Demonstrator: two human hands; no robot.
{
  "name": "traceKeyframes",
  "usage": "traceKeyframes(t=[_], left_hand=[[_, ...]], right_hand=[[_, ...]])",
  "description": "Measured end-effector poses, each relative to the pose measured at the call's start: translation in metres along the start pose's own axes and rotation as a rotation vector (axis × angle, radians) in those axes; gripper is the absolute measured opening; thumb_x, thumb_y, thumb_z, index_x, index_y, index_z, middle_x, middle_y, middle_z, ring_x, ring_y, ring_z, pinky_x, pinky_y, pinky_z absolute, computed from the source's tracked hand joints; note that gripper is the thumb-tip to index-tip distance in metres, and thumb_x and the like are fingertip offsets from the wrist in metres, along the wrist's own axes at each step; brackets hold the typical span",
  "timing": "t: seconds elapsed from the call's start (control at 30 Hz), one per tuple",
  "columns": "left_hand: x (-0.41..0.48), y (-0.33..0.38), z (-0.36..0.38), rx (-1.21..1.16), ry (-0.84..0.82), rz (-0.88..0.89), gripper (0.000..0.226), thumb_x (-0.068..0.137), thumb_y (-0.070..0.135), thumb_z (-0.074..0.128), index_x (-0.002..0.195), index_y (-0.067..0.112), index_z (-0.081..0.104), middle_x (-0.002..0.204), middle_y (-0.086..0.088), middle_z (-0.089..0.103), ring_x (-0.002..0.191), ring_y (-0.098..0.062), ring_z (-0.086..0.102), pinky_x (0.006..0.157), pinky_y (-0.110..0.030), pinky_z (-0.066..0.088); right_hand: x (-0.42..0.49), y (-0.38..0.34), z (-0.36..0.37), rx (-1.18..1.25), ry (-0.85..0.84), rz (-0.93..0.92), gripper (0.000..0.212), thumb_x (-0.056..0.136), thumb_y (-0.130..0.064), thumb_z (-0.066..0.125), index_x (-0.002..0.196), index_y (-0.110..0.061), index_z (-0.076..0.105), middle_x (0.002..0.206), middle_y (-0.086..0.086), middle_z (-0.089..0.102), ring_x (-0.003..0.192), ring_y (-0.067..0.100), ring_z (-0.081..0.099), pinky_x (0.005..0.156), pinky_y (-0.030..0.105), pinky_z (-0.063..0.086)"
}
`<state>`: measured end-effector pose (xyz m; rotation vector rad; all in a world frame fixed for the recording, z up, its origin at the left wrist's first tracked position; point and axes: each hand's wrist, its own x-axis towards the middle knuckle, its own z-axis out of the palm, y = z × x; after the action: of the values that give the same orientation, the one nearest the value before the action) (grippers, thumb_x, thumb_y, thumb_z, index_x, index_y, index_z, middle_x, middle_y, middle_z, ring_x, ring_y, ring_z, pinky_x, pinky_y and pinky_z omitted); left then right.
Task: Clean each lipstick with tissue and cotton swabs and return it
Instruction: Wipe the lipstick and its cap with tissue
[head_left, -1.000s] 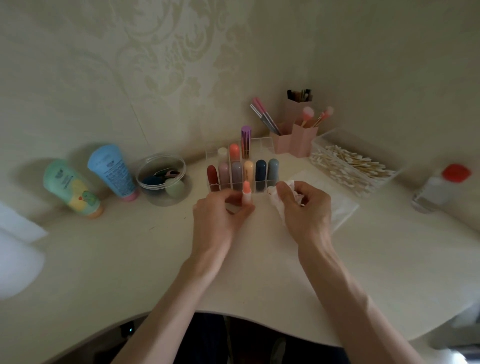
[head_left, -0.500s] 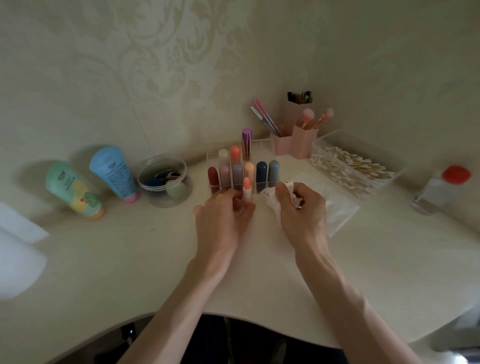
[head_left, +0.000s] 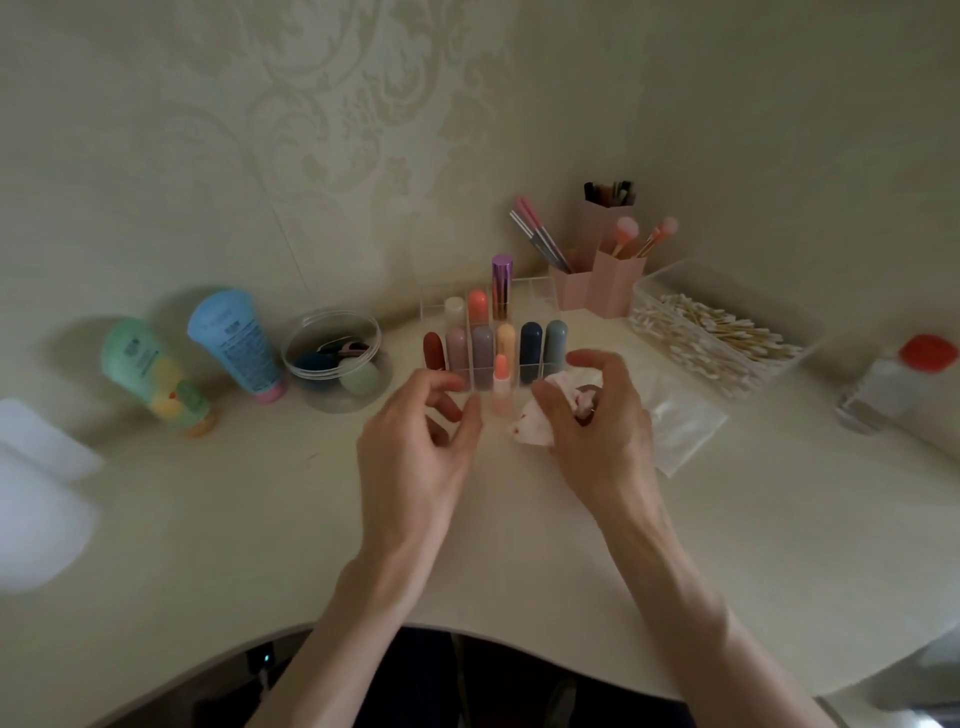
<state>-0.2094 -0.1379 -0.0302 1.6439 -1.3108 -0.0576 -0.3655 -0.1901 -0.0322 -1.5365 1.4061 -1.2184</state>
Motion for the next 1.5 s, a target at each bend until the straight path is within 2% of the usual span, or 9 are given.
traceKeyframes(t=[0.17, 0.37, 0.53, 0.63, 0.7, 0.77, 0.93, 1.13, 1.5], left_hand=[[0.005, -0.027, -0.029, 0.057, 0.069, -0.024, 0.014, 0.090, 0.023, 0.076, 0.104, 0.023, 0.072, 0.089, 0.012, 0.063, 0.072, -0.008, 0.057, 0.067, -0.020, 0.044], [0.007, -0.047, -0.032, 0.142, -0.149, -0.023, 0.034, 0.090, 0.037, 0.076, 0.122, 0.026, 0.073, 0.112, 0.011, 0.059, 0.091, -0.012, 0.058, 0.082, -0.023, 0.040], [0.005, -0.051, -0.030, 0.153, -0.124, -0.099, 0.020, 0.090, 0.033, 0.078, 0.109, 0.026, 0.076, 0.098, 0.013, 0.063, 0.077, -0.003, 0.059, 0.074, -0.010, 0.041], [0.006, -0.044, -0.036, -0.182, -0.081, -0.311, 0.019, 0.086, 0.035, 0.081, 0.102, 0.025, 0.079, 0.093, 0.013, 0.077, 0.073, -0.001, 0.067, 0.069, -0.008, 0.046], [0.007, -0.034, -0.044, -0.575, -0.157, -0.468, 0.027, 0.081, 0.037, 0.082, 0.103, 0.021, 0.081, 0.096, 0.002, 0.080, 0.070, -0.009, 0.068, 0.062, -0.019, 0.047], [0.006, -0.031, -0.048, -0.710, -0.214, -0.487, 0.036, 0.072, 0.040, 0.083, 0.101, 0.019, 0.081, 0.099, -0.006, 0.080, 0.068, -0.017, 0.066, 0.056, -0.026, 0.038], [0.008, -0.028, -0.047, -0.704, -0.264, -0.452, 0.036, 0.066, 0.041, 0.083, 0.096, 0.021, 0.082, 0.092, -0.008, 0.080, 0.063, -0.017, 0.066, 0.049, -0.020, 0.037], [0.007, -0.028, -0.045, -0.713, -0.269, -0.479, 0.025, 0.070, 0.036, 0.081, 0.091, 0.023, 0.083, 0.083, -0.007, 0.078, 0.062, -0.016, 0.066, 0.049, -0.018, 0.040], [0.006, -0.026, -0.045, -0.733, -0.290, -0.471, 0.028, 0.075, 0.028, 0.079, 0.097, 0.012, 0.080, 0.089, -0.009, 0.080, 0.061, -0.016, 0.066, 0.049, -0.020, 0.041]], right_hand=[[-0.007, -0.004, 0.008, -0.015, -0.169, -0.061, 0.019, 0.091, -0.043, 0.079, 0.094, -0.032, 0.064, 0.070, 0.000, 0.070, 0.061, 0.018, 0.067, 0.055, 0.044, 0.059], [-0.009, -0.001, 0.015, -0.010, -0.357, -0.027, 0.024, 0.081, -0.038, 0.088, 0.100, -0.030, 0.076, 0.083, -0.013, 0.073, 0.073, 0.000, 0.069, 0.061, 0.012, 0.050], [-0.010, 0.004, 0.021, -0.067, -0.456, -0.122, 0.025, 0.091, -0.026, 0.079, 0.113, -0.036, 0.073, 0.098, -0.015, 0.074, 0.088, 0.001, 0.071, 0.077, 0.020, 0.056], [-0.010, 0.004, 0.022, -0.030, -0.430, -0.134, 0.019, 0.093, -0.025, 0.078, 0.110, -0.033, 0.073, 0.098, -0.013, 0.076, 0.092, 0.006, 0.073, 0.083, 0.029, 0.060], [-0.010, 0.002, 0.022, 0.016, -0.386, -0.167, 0.016, 0.094, -0.022, 0.077, 0.108, -0.029, 0.074, 0.094, -0.013, 0.076, 0.090, 0.005, 0.073, 0.079, 0.024, 0.058], [-0.011, -0.002, 0.021, 0.105, -0.343, -0.196, 0.015, 0.095, -0.018, 0.077, 0.108, -0.024, 0.074, 0.091, -0.013, 0.076, 0.087, 0.006, 0.074, 0.075, 0.018, 0.055], [-0.016, -0.009, 0.023, 0.201, -0.310, -0.300, 0.012, 0.096, -0.016, 0.076, 0.108, -0.018, 0.077, 0.090, -0.005, 0.076, 0.083, 0.020, 0.075, 0.072, 0.041, 0.061], [-0.022, -0.009, 0.021, 0.051, -0.277, -0.451, 0.014, 0.093, -0.018, 0.078, 0.107, -0.018, 0.079, 0.086, -0.014, 0.073, 0.075, 0.007, 0.069, 0.067, 0.012, 0.047], [-0.027, -0.010, 0.025, 0.084, -0.232, -0.454, 0.014, 0.092, -0.015, 0.079, 0.105, -0.020, 0.081, 0.082, -0.012, 0.071, 0.072, 0.011, 0.065, 0.066, 0.012, 0.044]])
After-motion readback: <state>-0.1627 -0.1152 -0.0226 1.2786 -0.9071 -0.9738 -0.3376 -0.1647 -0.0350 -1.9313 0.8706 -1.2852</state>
